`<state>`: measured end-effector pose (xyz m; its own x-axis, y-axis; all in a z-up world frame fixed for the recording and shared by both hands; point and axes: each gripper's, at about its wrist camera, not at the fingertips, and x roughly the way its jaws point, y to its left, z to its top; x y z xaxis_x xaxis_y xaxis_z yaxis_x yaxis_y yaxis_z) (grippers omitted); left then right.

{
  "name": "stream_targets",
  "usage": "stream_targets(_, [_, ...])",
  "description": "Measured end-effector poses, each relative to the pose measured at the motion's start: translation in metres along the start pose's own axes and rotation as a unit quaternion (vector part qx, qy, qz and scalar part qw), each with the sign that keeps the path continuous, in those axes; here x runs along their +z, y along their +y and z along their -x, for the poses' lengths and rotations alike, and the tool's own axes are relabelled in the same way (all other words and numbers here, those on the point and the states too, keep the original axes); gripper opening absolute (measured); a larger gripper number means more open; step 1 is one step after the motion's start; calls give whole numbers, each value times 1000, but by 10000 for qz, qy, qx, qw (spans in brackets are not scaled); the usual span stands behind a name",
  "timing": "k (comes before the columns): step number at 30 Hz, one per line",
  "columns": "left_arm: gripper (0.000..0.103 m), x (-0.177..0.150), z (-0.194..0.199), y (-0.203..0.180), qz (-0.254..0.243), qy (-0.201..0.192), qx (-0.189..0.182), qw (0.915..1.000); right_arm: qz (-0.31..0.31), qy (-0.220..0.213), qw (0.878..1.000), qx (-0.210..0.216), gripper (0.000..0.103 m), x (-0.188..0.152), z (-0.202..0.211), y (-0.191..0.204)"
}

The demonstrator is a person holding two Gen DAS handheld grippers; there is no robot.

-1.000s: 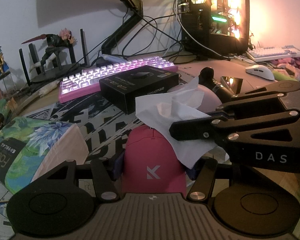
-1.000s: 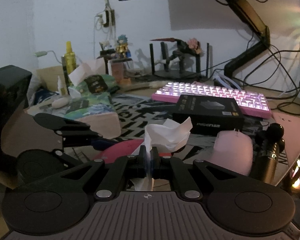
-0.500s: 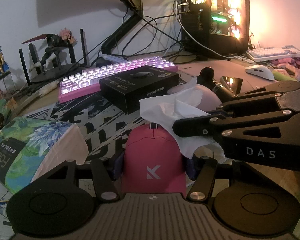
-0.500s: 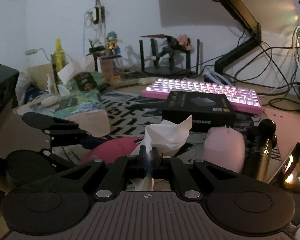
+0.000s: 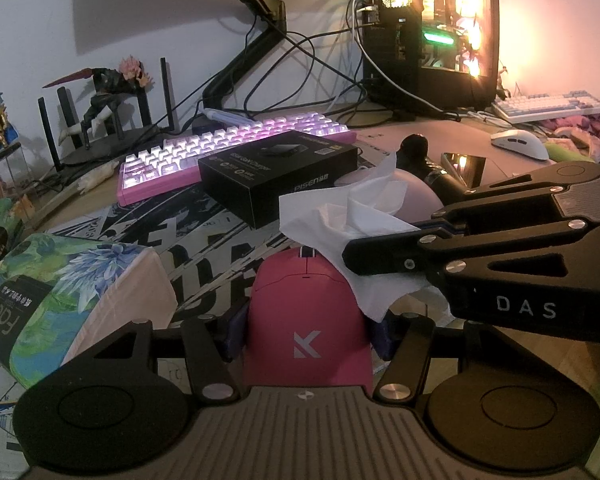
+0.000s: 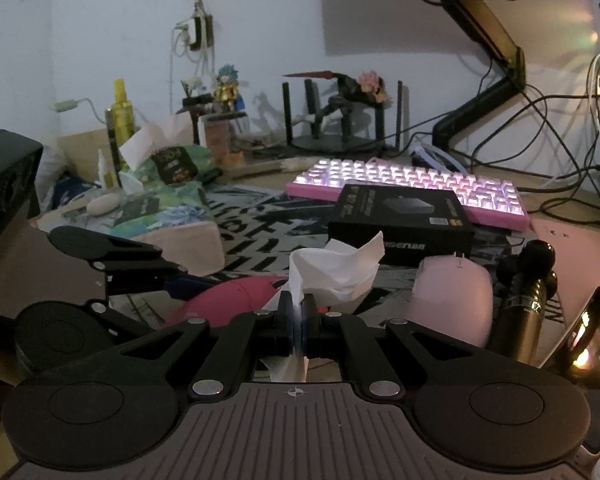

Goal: Clean container

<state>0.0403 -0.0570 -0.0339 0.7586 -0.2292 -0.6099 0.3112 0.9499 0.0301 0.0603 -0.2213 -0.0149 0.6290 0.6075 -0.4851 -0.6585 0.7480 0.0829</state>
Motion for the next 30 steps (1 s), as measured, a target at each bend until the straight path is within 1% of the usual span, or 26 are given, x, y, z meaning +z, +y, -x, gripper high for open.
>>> stream_targets(11, [59, 0, 0, 0, -4, 0, 4, 10000, 49, -36, 9999, 89, 5, 0, 1, 2])
stream_targets(18, [59, 0, 0, 0, -7, -1, 5, 10000, -39, 17, 10000, -50, 5, 0, -2, 1])
stream_targets(30, [59, 0, 0, 1, -7, 0, 2, 10000, -35, 3, 10000, -32, 5, -2, -1, -1])
